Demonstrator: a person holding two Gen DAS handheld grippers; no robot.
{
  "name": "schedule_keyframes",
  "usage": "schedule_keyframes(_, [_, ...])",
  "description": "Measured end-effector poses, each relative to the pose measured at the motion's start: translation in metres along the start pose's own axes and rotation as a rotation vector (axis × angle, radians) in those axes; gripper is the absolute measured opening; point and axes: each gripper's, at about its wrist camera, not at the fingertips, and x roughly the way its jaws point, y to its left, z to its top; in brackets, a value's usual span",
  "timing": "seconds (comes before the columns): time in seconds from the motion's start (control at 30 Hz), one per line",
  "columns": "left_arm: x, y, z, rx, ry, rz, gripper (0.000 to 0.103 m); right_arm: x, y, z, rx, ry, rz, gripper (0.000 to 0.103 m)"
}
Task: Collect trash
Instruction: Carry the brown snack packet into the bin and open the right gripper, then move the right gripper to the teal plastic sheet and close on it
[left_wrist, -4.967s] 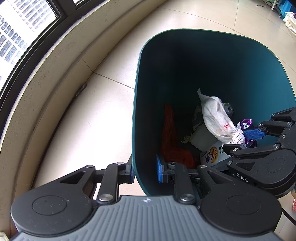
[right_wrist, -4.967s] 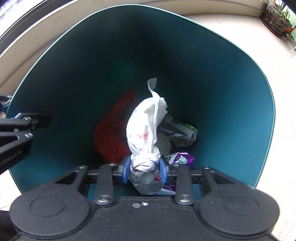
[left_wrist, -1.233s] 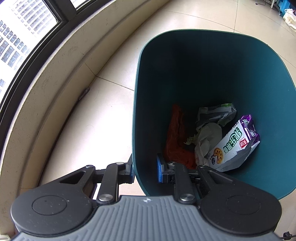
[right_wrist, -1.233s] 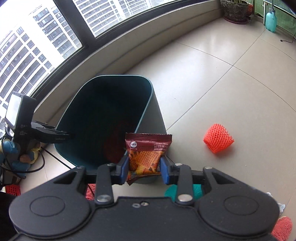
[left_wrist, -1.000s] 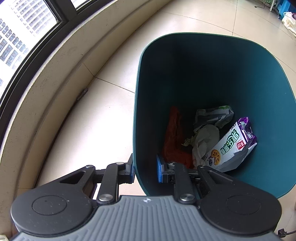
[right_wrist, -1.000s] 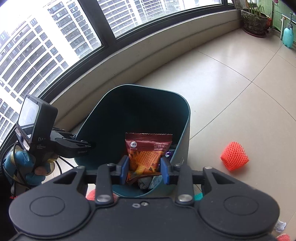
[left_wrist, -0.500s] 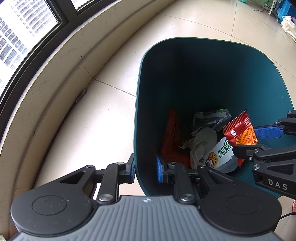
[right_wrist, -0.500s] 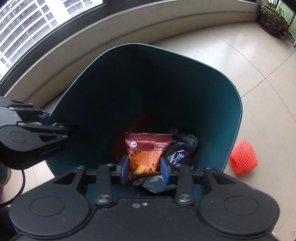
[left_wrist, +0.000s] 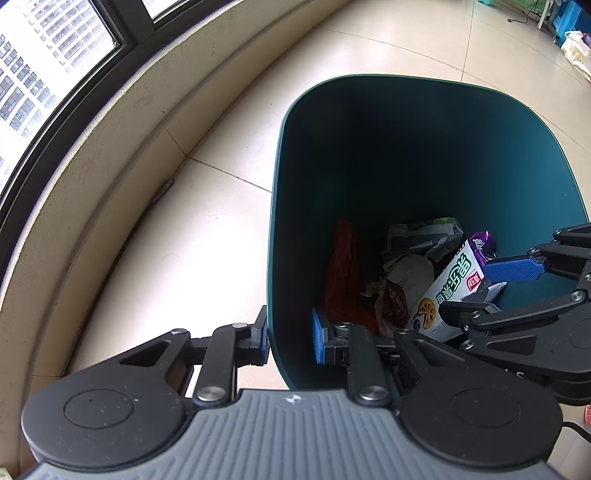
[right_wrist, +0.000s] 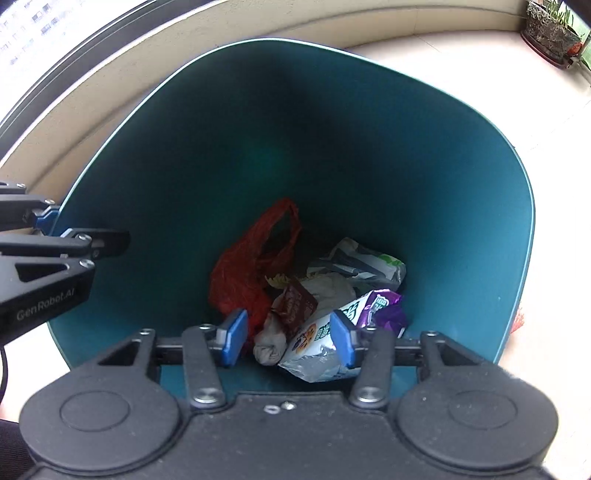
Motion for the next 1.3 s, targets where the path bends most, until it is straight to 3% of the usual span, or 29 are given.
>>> schedule_keyframes(0.5, [0.000,-0.004,0.000,0.003,0.000,0.010,0.020,-0.081,-0.019,-0.024,0.020,-0.148,0.125,0.059])
schedule_keyframes(0.83, [0.002,-0.005,0.001,0.002,0.001,0.018,0.020,-0.131,-0.065,-0.057,0.116,-0.254,0.088,0.063])
schedule_keyframes(1.07, [0.003,-0.007,0.000,0.003,0.000,0.028,0.020,-0.111,-0.119,-0.091,0.301,-0.237,0.025,0.063])
schedule_keyframes(1.3, [0.003,-0.008,0.000,0.003,0.001,0.028,0.020,-0.059,-0.159,-0.121,0.431,-0.157,-0.044,0.075])
